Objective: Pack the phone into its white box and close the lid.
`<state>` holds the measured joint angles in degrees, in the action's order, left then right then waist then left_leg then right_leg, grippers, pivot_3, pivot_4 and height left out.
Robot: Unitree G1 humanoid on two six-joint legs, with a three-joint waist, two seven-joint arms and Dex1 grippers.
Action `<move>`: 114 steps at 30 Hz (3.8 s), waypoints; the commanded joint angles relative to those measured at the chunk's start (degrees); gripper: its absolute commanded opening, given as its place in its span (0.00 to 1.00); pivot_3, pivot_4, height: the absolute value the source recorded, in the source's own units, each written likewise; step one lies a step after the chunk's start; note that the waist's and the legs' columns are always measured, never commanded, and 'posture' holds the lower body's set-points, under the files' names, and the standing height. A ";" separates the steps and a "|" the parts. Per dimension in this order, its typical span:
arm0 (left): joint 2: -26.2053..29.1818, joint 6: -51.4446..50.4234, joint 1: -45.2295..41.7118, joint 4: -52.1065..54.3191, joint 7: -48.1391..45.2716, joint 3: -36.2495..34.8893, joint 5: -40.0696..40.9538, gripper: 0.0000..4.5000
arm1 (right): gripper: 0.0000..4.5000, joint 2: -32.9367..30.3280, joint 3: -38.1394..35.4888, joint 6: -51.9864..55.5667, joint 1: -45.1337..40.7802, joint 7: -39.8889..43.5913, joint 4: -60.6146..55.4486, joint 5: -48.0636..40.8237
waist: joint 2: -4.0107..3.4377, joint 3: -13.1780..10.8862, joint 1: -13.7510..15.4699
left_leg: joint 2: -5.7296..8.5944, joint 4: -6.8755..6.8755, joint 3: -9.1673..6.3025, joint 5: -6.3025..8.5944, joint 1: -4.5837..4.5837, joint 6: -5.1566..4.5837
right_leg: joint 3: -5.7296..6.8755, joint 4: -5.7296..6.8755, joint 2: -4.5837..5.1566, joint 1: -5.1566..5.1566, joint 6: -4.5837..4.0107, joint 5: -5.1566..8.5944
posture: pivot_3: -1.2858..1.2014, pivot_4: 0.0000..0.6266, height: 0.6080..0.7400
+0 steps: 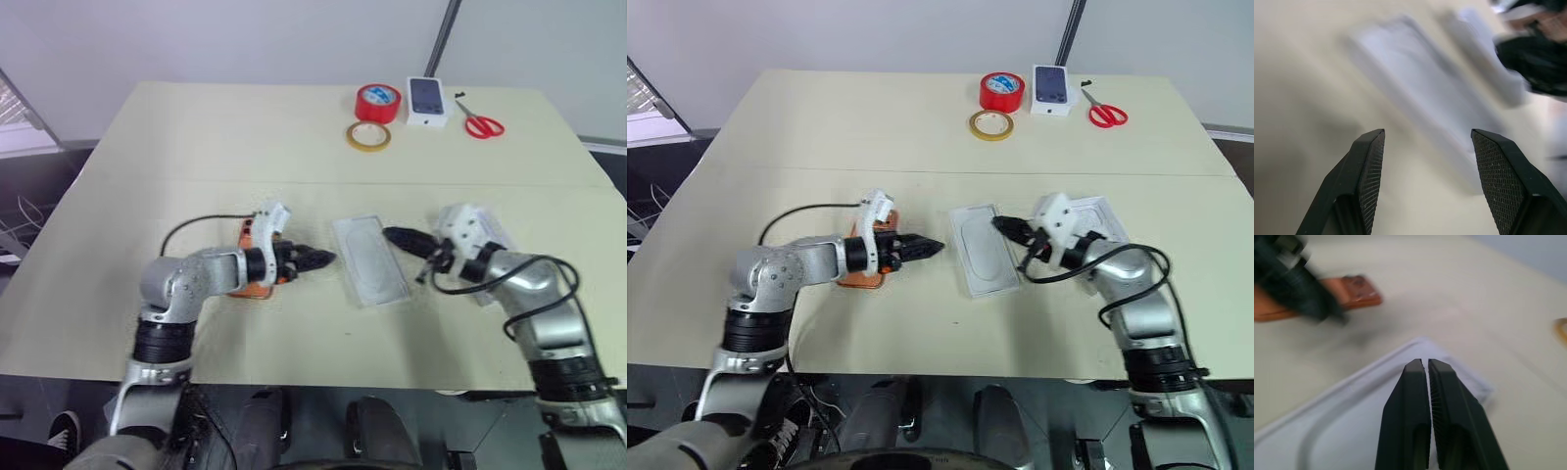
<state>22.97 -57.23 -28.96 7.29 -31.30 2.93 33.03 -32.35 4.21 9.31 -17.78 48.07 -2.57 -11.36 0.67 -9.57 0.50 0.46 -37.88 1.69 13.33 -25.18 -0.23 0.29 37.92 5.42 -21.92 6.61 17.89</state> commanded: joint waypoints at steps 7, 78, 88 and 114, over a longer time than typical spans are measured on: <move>2.64 13.89 1.61 -2.64 -4.18 -4.57 -3.64 0.66 | 0.01 -1.07 7.81 -4.81 -4.50 -1.96 6.36 12.31 | 0.01 -0.02 0.18 | 0.06 -0.01 -0.03 0.03 -0.17 -0.06 | 0.03 0.00 0.13 -0.15 -0.01 -0.01 | 0.52 0.24 0.91; 18.62 -4.28 3.46 -16.15 -16.33 -18.87 9.85 0.66 | 0.01 2.87 6.18 4.85 -13.02 2.13 -1.23 4.23 | 0.06 -0.05 -1.05 | -0.21 0.07 -0.04 0.05 -0.20 -0.14 | 0.04 0.24 -0.19 -0.40 0.01 -0.01 | 0.52 0.24 0.91; 18.68 -12.42 0.60 -16.46 -14.32 -14.77 8.86 0.66 | 0.01 12.91 23.19 9.09 -23.73 2.11 6.41 15.38 | 0.11 -0.04 -1.10 | -0.11 -0.01 -0.03 0.02 -0.25 -0.08 | 0.07 0.29 -0.23 -0.42 0.02 -0.01 | 0.52 0.24 0.91; 7.90 -19.20 -0.23 -15.80 -10.57 -12.92 9.34 0.66 | 0.01 20.27 27.84 10.96 -24.83 0.38 15.39 22.50 | 0.04 0.20 -1.00 | 0.06 0.07 -0.09 0.02 0.03 -0.03 | 0.09 0.31 0.01 -0.35 0.01 -0.01 | 0.52 0.24 0.91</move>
<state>31.46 -74.95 -29.22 -7.92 -40.99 -12.04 41.47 -12.30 32.17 20.90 -42.35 48.27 13.08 10.84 0.70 -9.37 -0.50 0.52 -37.79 1.61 13.34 -25.17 -0.23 0.39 38.23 5.43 -22.25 6.62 17.88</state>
